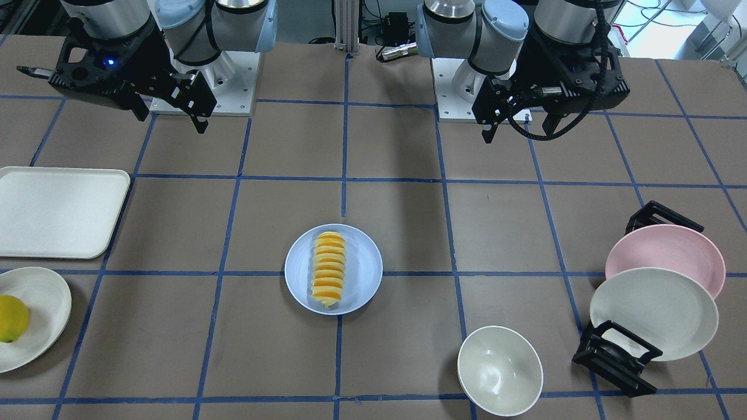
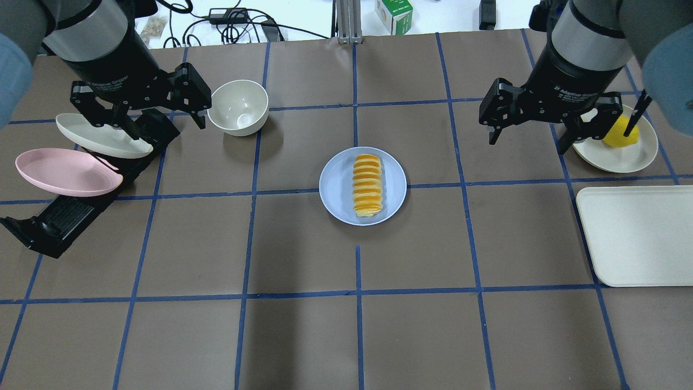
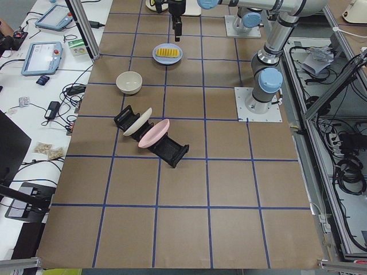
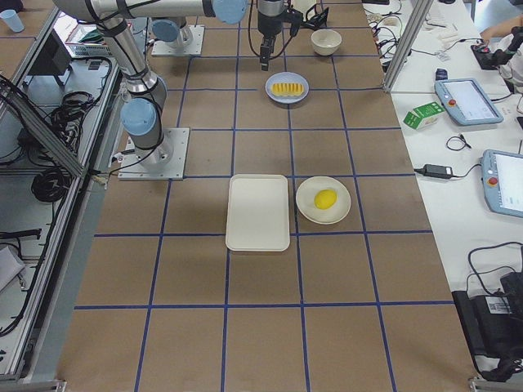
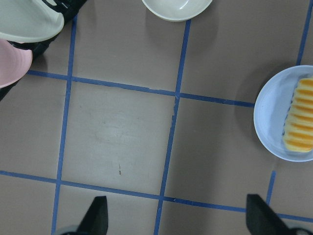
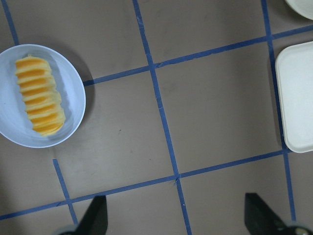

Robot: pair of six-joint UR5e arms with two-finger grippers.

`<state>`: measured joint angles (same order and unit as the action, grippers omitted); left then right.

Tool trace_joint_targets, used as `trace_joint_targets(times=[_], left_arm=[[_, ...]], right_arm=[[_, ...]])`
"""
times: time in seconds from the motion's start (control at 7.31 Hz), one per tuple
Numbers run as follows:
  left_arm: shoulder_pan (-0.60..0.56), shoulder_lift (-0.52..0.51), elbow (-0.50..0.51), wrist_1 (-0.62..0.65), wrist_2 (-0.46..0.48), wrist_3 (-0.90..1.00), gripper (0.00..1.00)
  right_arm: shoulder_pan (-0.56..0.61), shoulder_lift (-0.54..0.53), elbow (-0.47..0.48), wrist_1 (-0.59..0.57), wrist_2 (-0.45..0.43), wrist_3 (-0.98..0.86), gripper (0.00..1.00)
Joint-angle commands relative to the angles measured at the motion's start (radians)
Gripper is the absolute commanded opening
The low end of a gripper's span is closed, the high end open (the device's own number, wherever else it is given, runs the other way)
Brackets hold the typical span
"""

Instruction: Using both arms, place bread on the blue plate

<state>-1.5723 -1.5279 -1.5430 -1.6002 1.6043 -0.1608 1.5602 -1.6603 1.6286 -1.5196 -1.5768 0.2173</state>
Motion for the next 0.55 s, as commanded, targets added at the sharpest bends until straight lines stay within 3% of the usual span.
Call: trace_joint_targets(times=[0.0,0.41], left_arm=[[0.0,0.008,-0.017,0.006,0.0,0.0,1.0],[0.0,-0.006,-0.012,0.008,-0.012,0.018,1.0]], right_arm=[[0.001,0.005,0.002,-0.001,-0.008,-0.001,1.0],[0.001,-0.003,0.002,0.007,-0.011,-0.003,1.0]])
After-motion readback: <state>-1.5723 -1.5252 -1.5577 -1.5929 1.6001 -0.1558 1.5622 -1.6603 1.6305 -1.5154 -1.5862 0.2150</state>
